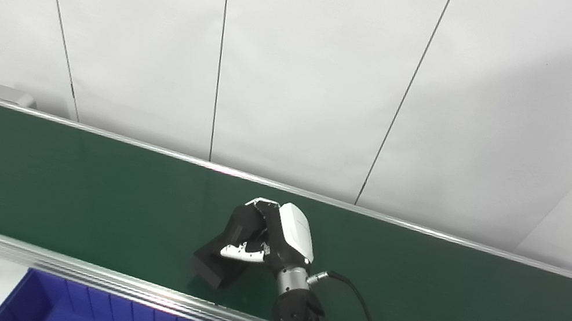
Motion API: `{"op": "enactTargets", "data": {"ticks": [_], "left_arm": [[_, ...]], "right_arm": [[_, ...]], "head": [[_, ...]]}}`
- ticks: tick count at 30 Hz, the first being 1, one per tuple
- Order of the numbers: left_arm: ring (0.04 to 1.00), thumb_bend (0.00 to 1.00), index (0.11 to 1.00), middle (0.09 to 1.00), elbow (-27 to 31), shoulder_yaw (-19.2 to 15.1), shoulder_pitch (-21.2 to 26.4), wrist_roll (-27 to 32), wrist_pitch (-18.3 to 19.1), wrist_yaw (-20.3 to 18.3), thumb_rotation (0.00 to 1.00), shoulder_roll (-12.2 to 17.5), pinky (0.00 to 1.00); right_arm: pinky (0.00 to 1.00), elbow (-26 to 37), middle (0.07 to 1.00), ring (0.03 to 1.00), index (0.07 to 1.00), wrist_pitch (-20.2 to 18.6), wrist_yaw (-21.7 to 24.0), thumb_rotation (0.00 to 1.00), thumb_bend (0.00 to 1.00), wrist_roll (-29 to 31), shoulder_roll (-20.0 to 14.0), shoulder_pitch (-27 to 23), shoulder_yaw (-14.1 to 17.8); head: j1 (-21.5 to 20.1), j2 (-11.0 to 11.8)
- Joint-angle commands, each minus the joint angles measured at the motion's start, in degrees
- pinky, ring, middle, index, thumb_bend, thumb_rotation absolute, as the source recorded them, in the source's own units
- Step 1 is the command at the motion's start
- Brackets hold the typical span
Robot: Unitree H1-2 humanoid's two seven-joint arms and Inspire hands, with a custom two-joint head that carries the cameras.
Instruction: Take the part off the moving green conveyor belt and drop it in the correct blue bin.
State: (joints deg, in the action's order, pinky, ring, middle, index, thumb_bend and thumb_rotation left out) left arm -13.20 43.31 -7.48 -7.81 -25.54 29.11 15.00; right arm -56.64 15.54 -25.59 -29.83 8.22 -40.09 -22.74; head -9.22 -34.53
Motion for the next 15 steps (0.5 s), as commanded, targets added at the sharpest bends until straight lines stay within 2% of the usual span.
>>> {"op": "enactTargets", "data": {"ticks": [1,5,7,12,15], "left_arm": [[0.856,0.84,0.845,0.879,1.67,0.79,0.43,-1.89,-1.38,1.75,0.88,0.41,0.8],[0.863,0.84,0.855,0.88,2.95,1.37,-0.03,-3.27,-1.38,3.54,0.91,0.54,0.84],[0.867,0.82,0.863,0.884,3.55,1.37,-0.38,-2.87,-1.38,3.31,0.92,0.47,0.84],[0.867,0.79,0.869,0.888,5.1,0.41,-1.58,-1.56,-1.38,2.05,0.92,-0.01,0.84],[0.868,0.77,0.87,0.89,6.1,-0.52,-2.04,-0.72,-1.38,0.63,0.9,-0.41,0.84]], "right_arm": [[0.38,7.91,0.538,0.418,0.496,0.42,0.66,0.0,0.51,0.87,-0.66,0.25,1.25],[0.37,29.58,0.551,0.424,0.49,-6.26,7.09,0.0,0.51,2.31,-3.6,9.66,3.45],[0.36,38.08,0.561,0.431,0.478,-7.2,9.23,0.0,0.51,3.51,-5.07,14.0,4.72],[0.4,54.33,0.547,0.44,0.468,-9.11,14.15,0.0,0.51,5.98,-8.85,23.29,8.05],[0.36,61.51,0.545,0.433,0.465,-10.61,16.47,0.0,0.51,7.0,-10.25,27.62,9.74]], "head": [[0.05,0.02],[-0.12,-2.94],[0.38,-3.88],[1.51,-6.18],[2.65,-7.99]]}}
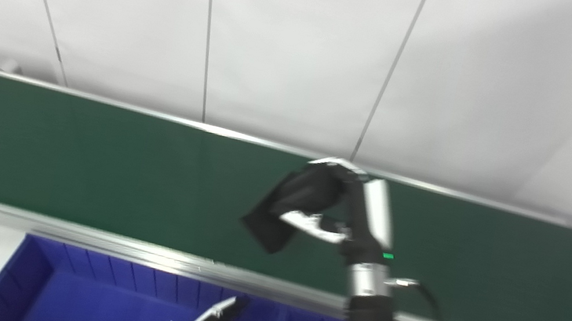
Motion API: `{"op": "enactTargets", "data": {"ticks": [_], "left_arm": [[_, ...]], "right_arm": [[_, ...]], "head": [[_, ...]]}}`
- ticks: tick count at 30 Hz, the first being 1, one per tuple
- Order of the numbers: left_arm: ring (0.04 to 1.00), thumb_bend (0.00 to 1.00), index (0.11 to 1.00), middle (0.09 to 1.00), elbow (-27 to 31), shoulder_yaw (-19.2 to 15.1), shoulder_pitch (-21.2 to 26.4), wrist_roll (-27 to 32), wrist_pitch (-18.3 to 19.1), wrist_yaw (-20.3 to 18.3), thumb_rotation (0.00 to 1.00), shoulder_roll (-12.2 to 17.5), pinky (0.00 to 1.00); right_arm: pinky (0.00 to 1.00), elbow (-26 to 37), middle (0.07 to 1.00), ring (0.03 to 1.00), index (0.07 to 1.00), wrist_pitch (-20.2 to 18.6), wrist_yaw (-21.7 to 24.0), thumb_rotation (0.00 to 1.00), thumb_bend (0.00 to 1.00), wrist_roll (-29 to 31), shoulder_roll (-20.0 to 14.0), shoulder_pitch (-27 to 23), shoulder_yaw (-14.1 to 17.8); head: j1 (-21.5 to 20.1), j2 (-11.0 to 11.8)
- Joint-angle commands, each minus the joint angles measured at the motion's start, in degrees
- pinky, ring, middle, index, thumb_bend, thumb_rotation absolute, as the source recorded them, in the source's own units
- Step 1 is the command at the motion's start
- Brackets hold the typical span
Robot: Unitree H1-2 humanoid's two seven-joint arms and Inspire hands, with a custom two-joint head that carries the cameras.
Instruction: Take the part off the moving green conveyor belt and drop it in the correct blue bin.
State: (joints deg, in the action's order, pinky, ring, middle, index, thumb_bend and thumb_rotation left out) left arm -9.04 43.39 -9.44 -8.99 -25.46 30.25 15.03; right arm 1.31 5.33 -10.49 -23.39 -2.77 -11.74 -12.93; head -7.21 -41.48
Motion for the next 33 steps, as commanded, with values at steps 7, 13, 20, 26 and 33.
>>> {"op": "enactTargets", "data": {"ticks": [7,13,20,26,33], "left_arm": [[0.861,0.79,0.87,0.888,3.9,-3.58,-1.13,1.67,-1.47,-3.9,0.87,-2.32,0.81],[0.861,0.78,0.866,0.886,4.63,-6.58,-2.0,2.26,-1.46,-6.5,0.85,-4.8,0.82],[0.871,0.79,0.864,0.892,5.19,-9.66,-2.64,2.71,-1.46,-10.3,0.85,-6.8,0.83],[0.88,0.77,0.87,0.898,5.4,-11.81,-3.37,2.87,-1.47,-13.09,0.83,-7.62,0.84],[0.884,0.76,0.876,0.9,5.71,-13.39,-4.2,3.32,-1.45,-15.75,0.83,-7.42,0.85]], "right_arm": [[0.42,12.91,0.54,0.44,0.464,-0.33,5.32,0.0,0.51,1.8,-3.2,7.35,2.31],[0.41,13.16,0.542,0.439,0.459,0.01,6.81,0.0,0.51,0.71,-6.14,13.84,3.65],[0.48,7.03,0.522,0.475,0.452,1.0,8.27,0.0,0.51,-2.68,-11.14,18.29,3.2],[0.34,0.94,0.482,0.382,0.531,-1.95,10.27,0.0,0.51,-5.72,-12.14,17.5,1.24],[0.26,-3.18,0.45,0.353,0.546,-9.54,12.41,0.0,0.5,-13.03,-11.83,15.29,-1.44]], "head": [[2.74,-4.02],[4.53,-6.18],[5.32,-7.31],[5.24,-7.45],[4.14,-7.03]]}}
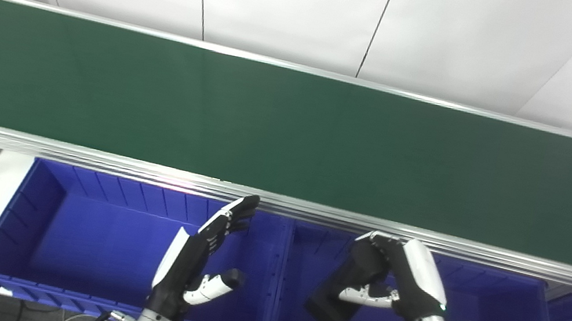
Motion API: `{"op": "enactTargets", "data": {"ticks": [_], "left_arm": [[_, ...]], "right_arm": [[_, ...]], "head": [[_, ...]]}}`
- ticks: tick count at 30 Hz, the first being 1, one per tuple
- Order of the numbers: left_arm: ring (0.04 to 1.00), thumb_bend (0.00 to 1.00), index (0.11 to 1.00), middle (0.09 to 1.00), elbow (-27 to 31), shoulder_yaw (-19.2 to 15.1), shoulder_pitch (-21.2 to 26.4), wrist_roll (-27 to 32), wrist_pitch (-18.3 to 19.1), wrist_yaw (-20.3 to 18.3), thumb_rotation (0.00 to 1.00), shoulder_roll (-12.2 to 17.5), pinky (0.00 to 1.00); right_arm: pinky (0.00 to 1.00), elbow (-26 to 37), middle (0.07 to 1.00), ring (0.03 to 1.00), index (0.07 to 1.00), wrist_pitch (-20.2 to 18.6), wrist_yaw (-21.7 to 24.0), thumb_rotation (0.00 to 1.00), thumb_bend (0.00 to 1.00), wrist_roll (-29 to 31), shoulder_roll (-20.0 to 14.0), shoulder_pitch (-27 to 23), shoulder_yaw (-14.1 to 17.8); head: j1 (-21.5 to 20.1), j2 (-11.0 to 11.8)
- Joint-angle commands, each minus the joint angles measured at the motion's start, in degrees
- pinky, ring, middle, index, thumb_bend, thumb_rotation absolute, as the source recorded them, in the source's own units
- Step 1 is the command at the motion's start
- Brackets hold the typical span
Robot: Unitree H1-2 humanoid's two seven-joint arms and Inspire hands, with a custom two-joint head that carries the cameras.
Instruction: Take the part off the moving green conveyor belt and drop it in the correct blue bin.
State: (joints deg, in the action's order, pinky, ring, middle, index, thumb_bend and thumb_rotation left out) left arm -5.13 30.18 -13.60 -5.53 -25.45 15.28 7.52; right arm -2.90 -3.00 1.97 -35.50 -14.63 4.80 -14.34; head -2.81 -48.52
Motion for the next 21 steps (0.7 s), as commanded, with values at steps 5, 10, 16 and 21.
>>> {"op": "enactTargets", "data": {"ticks": [5,10,16,21], "left_arm": [[0.877,0.77,0.869,0.894,1.86,-1.32,-0.6,0.22,-1.46,-1.79,0.83,-0.09,0.83],[0.882,0.74,0.88,0.9,2.0,-1.7,-0.72,0.81,-1.47,-3.25,0.83,0.48,0.83],[0.878,0.75,0.88,0.897,1.92,-2.28,-0.96,0.83,-1.47,-3.69,0.83,0.77,0.83],[0.872,0.75,0.873,0.889,2.12,-2.78,-1.47,0.99,-1.47,-3.77,0.82,0.79,0.83]], "right_arm": [[0.45,-3.29,0.514,0.422,0.503,-0.82,-1.49,0.0,0.51,-4.78,0.05,-3.34,-2.64],[0.68,-4.0,0.804,0.785,0.663,-0.28,-0.83,0.05,0.56,-4.48,0.36,-3.64,-3.91],[0.74,-1.8,0.913,0.867,0.861,1.73,-6.43,0.13,0.66,-5.34,1.15,-1.04,-3.43],[0.77,3.91,0.979,0.922,0.936,6.8,-10.89,0.34,0.72,-1.15,2.01,3.54,-1.31]], "head": [[-1.06,0.44],[-1.51,0.63],[-1.97,0.71],[-2.23,0.55]]}}
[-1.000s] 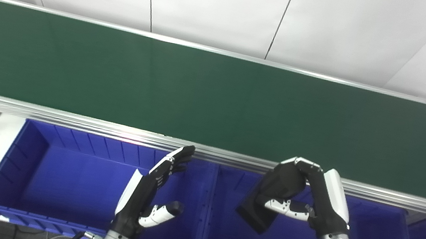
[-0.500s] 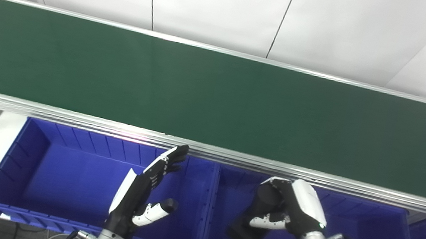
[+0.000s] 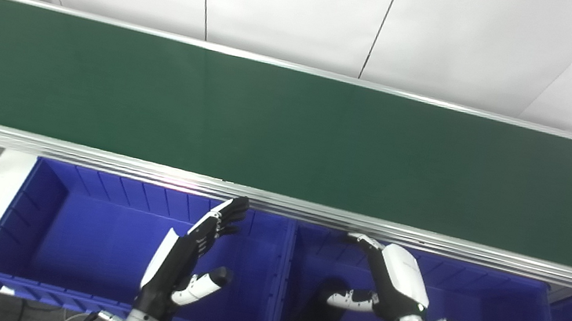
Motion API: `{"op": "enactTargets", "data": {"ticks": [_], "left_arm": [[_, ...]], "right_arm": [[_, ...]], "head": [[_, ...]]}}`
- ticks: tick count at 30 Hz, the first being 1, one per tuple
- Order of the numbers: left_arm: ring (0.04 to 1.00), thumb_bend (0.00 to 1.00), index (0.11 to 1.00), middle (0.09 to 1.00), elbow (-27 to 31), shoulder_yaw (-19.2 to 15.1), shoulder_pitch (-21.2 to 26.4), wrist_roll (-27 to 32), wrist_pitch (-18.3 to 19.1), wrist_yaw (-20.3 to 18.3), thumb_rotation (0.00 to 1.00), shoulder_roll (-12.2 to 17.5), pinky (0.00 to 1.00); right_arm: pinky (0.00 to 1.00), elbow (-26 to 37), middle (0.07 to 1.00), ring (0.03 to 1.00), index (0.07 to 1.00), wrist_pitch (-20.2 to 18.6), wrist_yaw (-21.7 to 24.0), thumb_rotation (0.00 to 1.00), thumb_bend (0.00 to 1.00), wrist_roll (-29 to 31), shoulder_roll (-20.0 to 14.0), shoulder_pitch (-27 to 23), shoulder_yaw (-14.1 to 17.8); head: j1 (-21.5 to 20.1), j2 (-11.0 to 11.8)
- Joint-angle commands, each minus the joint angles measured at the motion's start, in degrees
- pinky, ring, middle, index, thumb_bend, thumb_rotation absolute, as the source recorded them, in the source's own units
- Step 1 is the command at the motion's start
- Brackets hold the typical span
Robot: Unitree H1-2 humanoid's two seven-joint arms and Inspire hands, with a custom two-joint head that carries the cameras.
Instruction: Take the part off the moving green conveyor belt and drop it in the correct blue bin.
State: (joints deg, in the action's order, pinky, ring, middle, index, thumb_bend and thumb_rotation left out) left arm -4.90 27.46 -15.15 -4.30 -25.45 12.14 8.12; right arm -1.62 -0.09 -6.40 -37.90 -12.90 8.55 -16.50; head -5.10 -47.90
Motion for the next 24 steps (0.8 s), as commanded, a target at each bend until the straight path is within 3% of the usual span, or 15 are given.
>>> {"op": "enactTargets", "data": {"ticks": [1,9,11,16,24], "left_arm": [[0.87,0.75,0.873,0.889,1.99,-0.19,0.01,-0.13,-1.47,-0.78,0.82,0.17,0.82],[0.871,0.76,0.873,0.892,2.39,-2.79,-0.89,1.75,-1.47,-3.18,0.82,-0.3,0.82],[0.873,0.75,0.875,0.893,2.0,-3.78,-0.74,2.24,-1.47,-4.02,0.83,-0.65,0.83],[0.874,0.75,0.881,0.895,0.69,-5.96,0.59,3.22,-1.47,-6.3,0.82,-1.43,0.85],[0.881,0.75,0.881,0.895,-2.36,-9.36,2.3,3.67,-1.46,-9.48,0.79,-3.49,0.85]], "right_arm": [[0.76,3.35,0.992,0.934,0.963,4.23,-2.57,0.38,0.75,1.85,0.45,0.32,1.13],[0.86,11.4,0.989,0.947,1.0,11.93,-5.23,0.58,0.89,10.01,3.22,7.64,3.4],[0.84,11.68,0.99,0.935,1.0,13.68,-1.81,0.61,0.91,17.29,3.3,8.79,2.97],[0.94,9.18,1.0,0.979,1.0,16.53,8.76,0.57,0.89,36.42,1.92,9.6,1.46],[0.93,4.58,0.98,0.953,1.0,17.62,14.14,0.59,0.93,39.86,2.44,8.84,2.06]], "head": [[0.03,-0.06],[-1.06,0.32],[-1.08,0.56],[-1.18,0.4],[-1.33,0.54]]}}
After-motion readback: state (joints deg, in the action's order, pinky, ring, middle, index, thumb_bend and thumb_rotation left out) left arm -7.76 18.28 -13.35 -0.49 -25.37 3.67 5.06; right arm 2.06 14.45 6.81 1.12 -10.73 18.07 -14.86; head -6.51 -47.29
